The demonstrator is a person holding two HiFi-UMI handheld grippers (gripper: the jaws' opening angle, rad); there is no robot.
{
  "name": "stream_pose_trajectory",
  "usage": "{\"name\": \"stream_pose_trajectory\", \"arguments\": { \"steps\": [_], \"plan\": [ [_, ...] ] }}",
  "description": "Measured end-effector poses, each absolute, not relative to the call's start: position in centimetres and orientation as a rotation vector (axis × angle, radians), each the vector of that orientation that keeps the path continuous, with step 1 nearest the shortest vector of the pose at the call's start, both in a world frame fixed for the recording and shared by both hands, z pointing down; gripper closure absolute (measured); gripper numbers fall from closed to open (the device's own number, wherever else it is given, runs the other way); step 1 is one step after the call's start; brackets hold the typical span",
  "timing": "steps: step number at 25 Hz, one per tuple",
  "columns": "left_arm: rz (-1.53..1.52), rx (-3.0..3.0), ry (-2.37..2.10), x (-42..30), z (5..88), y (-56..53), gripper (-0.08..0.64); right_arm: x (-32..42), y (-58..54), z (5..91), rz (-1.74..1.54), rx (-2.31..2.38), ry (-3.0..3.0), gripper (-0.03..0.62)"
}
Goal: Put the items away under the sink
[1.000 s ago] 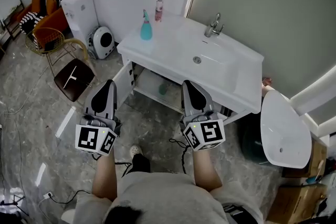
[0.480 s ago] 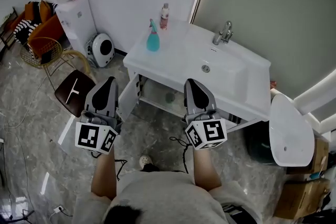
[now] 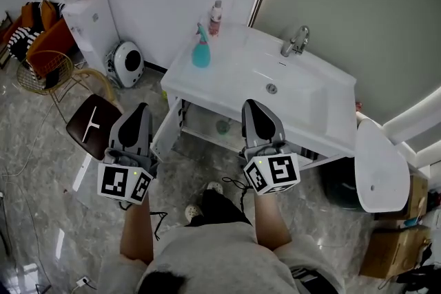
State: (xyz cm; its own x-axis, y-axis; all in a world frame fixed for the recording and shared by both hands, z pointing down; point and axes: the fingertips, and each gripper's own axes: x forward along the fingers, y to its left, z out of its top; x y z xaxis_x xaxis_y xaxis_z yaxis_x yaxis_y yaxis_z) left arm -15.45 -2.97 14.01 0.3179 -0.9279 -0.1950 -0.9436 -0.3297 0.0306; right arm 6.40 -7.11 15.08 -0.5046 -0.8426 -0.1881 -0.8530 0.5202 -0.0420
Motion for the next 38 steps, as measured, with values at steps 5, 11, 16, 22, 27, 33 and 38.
{"name": "stream_pose_trajectory", "arguments": {
  "steps": [5,11,16,22,27,33,38],
  "plan": [
    [0.268,-2.464,1.789,-16.7,14.5,-5.1,0.561,5.7,-10.2,15.4,0.081,-1.457,2.581,0.581],
    [0.278,-2.396,1.861,-19.4,13.7,-9.7,0.561,3.6,-16.0,14.7,0.094,-1.400,2.609,0.581],
    [0.286,-2.348,1.891,-20.5,12.6,-13.6,0.561,2.1,-21.1,13.6,0.104,-1.343,2.632,0.581],
    [0.285,-2.278,1.941,-21.5,11.9,-17.5,0.561,0.1,-27.1,12.9,0.118,-1.272,2.677,0.581],
    [0.279,-2.226,1.988,-22.5,11.7,-19.7,0.561,-1.5,-31.7,14.3,0.091,-1.263,2.762,0.581],
    [0.261,-2.196,2.055,-23.4,12.8,-21.9,0.561,-2.4,-36.4,19.6,-0.069,-1.304,2.867,0.581],
    [0.237,-2.175,2.133,-24.5,14.6,-22.8,0.561,-2.8,-38.8,24.7,-0.213,-1.341,2.944,0.581]
  ]
}}
